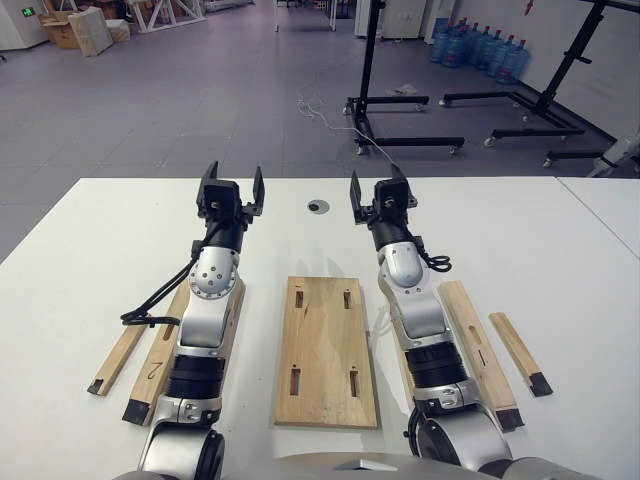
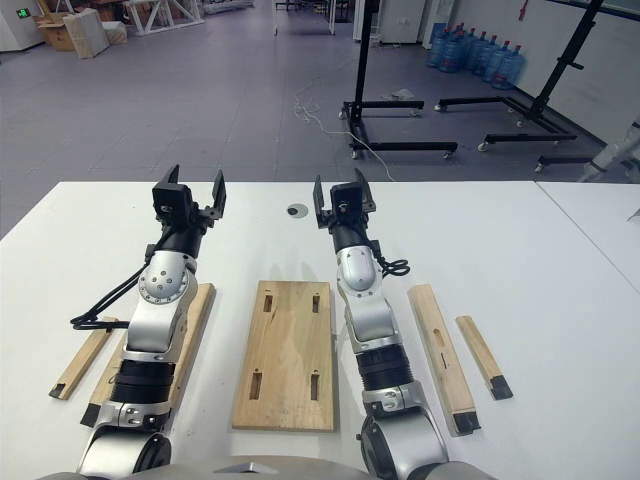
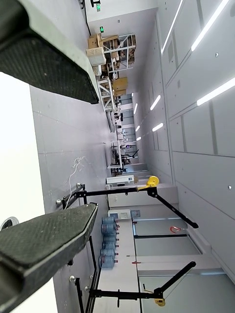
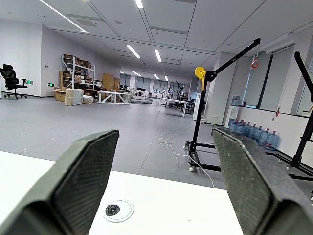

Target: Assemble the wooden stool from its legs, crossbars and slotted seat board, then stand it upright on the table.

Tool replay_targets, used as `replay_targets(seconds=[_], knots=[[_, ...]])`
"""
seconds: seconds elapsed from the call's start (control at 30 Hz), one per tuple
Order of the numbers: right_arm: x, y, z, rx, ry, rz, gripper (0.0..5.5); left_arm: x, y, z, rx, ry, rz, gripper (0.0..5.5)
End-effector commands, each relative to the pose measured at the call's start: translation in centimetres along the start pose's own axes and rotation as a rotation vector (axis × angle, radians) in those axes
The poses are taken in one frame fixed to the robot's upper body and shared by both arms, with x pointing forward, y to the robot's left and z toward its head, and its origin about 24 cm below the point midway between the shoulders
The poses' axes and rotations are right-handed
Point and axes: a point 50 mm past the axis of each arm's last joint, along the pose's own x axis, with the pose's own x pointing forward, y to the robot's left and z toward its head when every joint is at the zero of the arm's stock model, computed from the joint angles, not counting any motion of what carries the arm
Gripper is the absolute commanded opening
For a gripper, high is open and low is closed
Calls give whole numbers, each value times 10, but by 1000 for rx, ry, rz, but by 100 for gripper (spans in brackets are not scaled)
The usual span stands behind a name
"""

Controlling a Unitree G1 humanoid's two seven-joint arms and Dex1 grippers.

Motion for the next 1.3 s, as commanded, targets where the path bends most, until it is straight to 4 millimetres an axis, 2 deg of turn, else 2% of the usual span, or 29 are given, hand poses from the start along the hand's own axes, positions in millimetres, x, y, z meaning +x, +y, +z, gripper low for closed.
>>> replay_targets(seconds=[0.03,1.0,1.07,1.17,1.3], knots=[[-1,-1,1,-26,-9,-2,352,1,-3,-3,27,12,-27,373],[-4,-1,-4,-15,26,4,352,-1,-5,-3,38,16,-34,373],[-4,-5,-2,104,39,17,352,-3,-4,-3,30,23,-27,373],[-2,-16,-1,128,47,58,352,-8,-2,-8,26,54,3,373],[-7,-51,-10,114,110,55,352,-11,3,-7,38,52,40,373]])
